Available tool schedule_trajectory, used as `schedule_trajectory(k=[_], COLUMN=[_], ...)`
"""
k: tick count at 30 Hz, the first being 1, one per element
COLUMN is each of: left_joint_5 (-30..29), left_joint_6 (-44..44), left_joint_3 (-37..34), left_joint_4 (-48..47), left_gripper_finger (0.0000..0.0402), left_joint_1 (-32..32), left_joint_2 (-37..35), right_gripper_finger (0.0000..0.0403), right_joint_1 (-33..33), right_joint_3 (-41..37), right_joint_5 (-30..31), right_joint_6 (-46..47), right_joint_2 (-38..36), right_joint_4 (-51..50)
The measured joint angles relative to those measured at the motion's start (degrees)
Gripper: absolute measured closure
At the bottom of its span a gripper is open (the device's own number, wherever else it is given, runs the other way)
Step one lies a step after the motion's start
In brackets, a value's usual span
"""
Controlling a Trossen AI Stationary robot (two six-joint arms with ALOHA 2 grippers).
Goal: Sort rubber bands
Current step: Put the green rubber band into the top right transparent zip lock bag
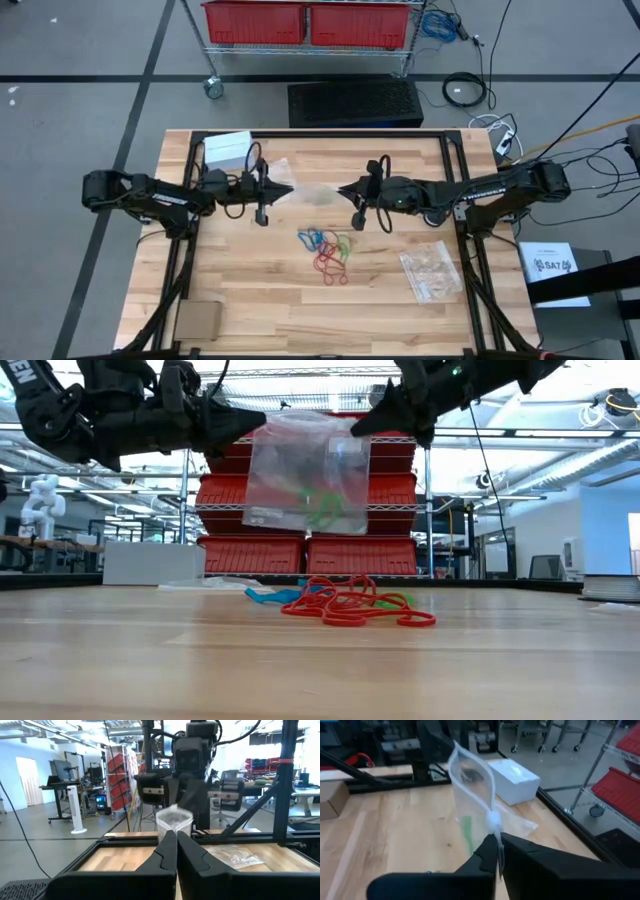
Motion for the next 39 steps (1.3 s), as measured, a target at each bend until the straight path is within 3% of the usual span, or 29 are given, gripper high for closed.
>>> schedule_trajectory(k=[7,10,15,20,25,29,34,39], left_joint_5=[-1.6,-2.3,-2.5,-3.0,-3.2,-3.2,-3.2,-3.3], left_joint_6=[0.0,0.0,0.1,0.1,0.1,0.1,0.1,0.1], left_joint_3=[0.0,0.0,0.0,0.0,0.0,0.0,0.0,0.0], left_joint_4=[-0.2,-0.4,-1.0,-1.0,-0.7,-0.7,-0.6,-0.6], left_gripper_finger=[0.0401,0.0401,0.0401,0.0401,0.0401,0.0401,0.0401,0.0401], left_joint_1=[0.0,0.0,0.0,0.0,0.0,0.0,0.0,0.0], left_joint_2=[0.0,0.0,0.0,0.0,0.0,0.0,0.0,0.0], right_gripper_finger=[0.0389,0.0360,0.0295,0.0239,0.0222,0.0237,0.0253,0.0257], right_joint_1=[-0.7,-0.6,0.1,3.3,9.5,13.5,15.1,14.8], right_joint_3=[0.0,0.1,3.5,4.0,4.0,4.0,4.0,4.0], right_joint_5=[-1.7,-1.7,-1.6,-1.7,-1.9,-3.8,-6.2,-7.1], right_joint_6=[2.3,3.7,9.2,16.3,20.6,21.7,24.2,24.9], right_joint_2=[-0.1,-3.0,-8.5,-10.4,-3.3,5.7,15.1,19.4], right_joint_4=[-1.4,-7.2,-25.4,-33.2,-36.9,-31.3,-25.4,-23.0])
